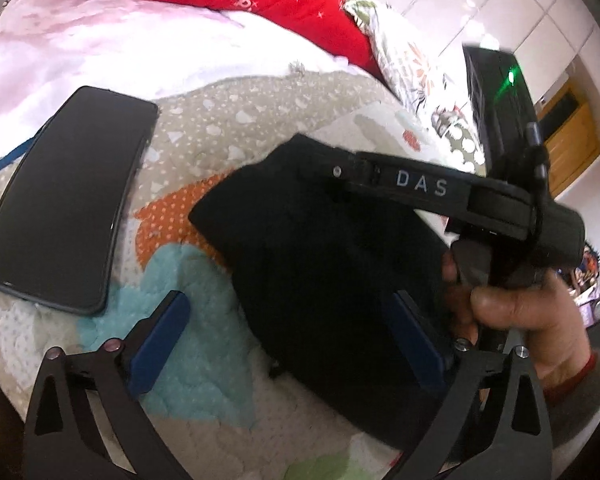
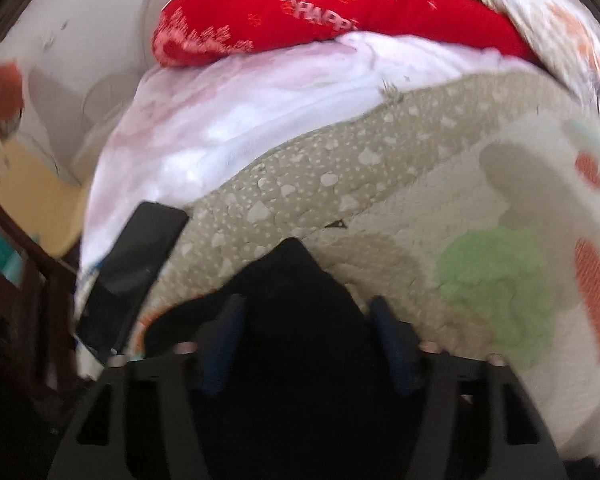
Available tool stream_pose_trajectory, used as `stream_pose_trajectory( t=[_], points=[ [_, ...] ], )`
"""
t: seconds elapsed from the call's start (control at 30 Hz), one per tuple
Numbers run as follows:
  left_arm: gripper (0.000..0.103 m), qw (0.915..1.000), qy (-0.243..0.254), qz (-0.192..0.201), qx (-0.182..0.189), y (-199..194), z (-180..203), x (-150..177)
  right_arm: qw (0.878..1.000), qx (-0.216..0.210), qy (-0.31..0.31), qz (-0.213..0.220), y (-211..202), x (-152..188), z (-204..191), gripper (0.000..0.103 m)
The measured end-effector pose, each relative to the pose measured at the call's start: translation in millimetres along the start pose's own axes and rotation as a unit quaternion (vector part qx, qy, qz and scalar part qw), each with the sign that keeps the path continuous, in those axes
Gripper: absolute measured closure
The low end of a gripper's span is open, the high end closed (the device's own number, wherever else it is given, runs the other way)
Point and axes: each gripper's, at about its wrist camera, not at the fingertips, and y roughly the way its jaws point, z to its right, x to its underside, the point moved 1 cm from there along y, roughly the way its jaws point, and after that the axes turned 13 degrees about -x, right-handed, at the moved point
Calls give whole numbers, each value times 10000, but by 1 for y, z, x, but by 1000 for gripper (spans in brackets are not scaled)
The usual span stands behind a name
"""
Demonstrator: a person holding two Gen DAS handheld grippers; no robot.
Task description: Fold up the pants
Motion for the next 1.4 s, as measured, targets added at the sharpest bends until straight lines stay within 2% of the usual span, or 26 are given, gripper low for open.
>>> stream_pose_trajectory(
  t=[0.03, 0.07, 0.1, 0.2, 0.3, 0.4, 0.47, 0.53, 0.57, 0.67, 0.73, 0.77, 0.8, 0.83, 0.87, 0.9, 1.0, 1.03, 1.1, 1.2, 1.27, 1.3, 1.33, 1.37, 1.4],
  points=[
    [25, 9999, -36, 66, 90, -4, 0, -1, 9999, -89, 74, 61, -4, 0, 0, 62],
    [62, 9998, 45, 94, 171, -9, 3, -2, 9996, -218, 125, 149, -13, 1, 0, 66],
    [72, 9998, 140, 105, 86, -12, 6, -4, 9992, -298, 151, 227, -22, 1, -1, 71],
    [80, 9974, 359, 599, 193, -43, 15, -3, 9958, -582, 212, 667, -64, 1, -4, 74],
    [80, 9893, 808, 1144, 413, -82, 40, 3, 9904, -717, 72, 1176, -121, 14, -13, 74],
    [80, 9753, 1456, 1537, 630, -114, 75, 23, 9837, -705, 71, 1655, -174, 42, -13, 74],
    [80, 9633, 1979, 1627, 804, -123, 104, 45, 9781, -528, 145, 2006, -211, 75, -5, 75],
    [80, 9537, 2420, 1491, 979, -118, 132, 69, 9738, -295, 394, 2219, -235, 107, 10, 77],
    [80, 9493, 2652, 1301, 1077, -111, 146, 83, 9714, -80, 587, 2300, -248, 129, 21, 77],
    [80, 9331, 3311, 756, 1183, -86, 177, 125, 9657, 506, 1212, 2241, -269, 181, 51, 75],
    [80, 9154, 3849, 374, 1118, -72, 192, 152, 9614, 794, 1490, 2171, -275, 205, 62, 72],
    [80, 9087, 4017, 370, 1073, -72, 195, 159, 9574, 944, 1661, 2165, -279, 219, 67, 71],
    [77, 9031, 4134, 484, 1061, -77, 196, 164, 9553, 939, 1771, 2174, -281, 226, 69, 67],
    [72, 8958, 4259, 566, 1136, -85, 196, 166, 9520, 828, 1930, 2225, -283, 234, 71, 57],
    [60, 8888, 4364, 569, 1282, -95, 195, 165, 9497, 738, 2015, 2280, -284, 237, 71, 52],
    [47, 8855, 4399, 573, 1385, -102, 193, 164, 9479, 650, 2071, 2331, -283, 240, 70, 43],
    [30, 8743, 4457, 859, 1718, -137, 177, 155, 9512, 418, 1988, 2321, -276, 236, 59, 40],
    [29, 8734, 4455, 954, 1723, -145, 173, 152, 9527, 379, 1954, 2298, -272, 233, 57, 36],
    [27, 8778, 4357, 1098, 1662, -152, 162, 138, 9569, 334, 1890, 2181, -260, 225, 53, 29],
    [21, 9007, 3933, 1197, 1402, -145, 148, 112, 9583, 311, 1967, 2048, -240, 215, 56, 28],
    [21, 9193, 3610, 1186, 1029, -125, 145, 96, 9576, 236, 2112, 1945, -224, 213, 62, 32],
    [21, 9244, 3514, 1144, 948, -118, 142, 92, 9589, 269, 2125, 1862, -218, 212, 62, 52],
    [21, 9309, 3398, 1031, 856, -107, 140, 89, 9613, 277, 2067, 1800, -213, 210, 61, 67],
    [21, 9360, 3320, 871, 787, -96, 140, 87, 9649, 359, 1916, 1758, -210, 208, 55, 71],
    [21, 9385, 3279, 727, 805, -85, 142, 86, 9685, 587, 1662, 1758, -212, 204, 46, 83]
  ],
)
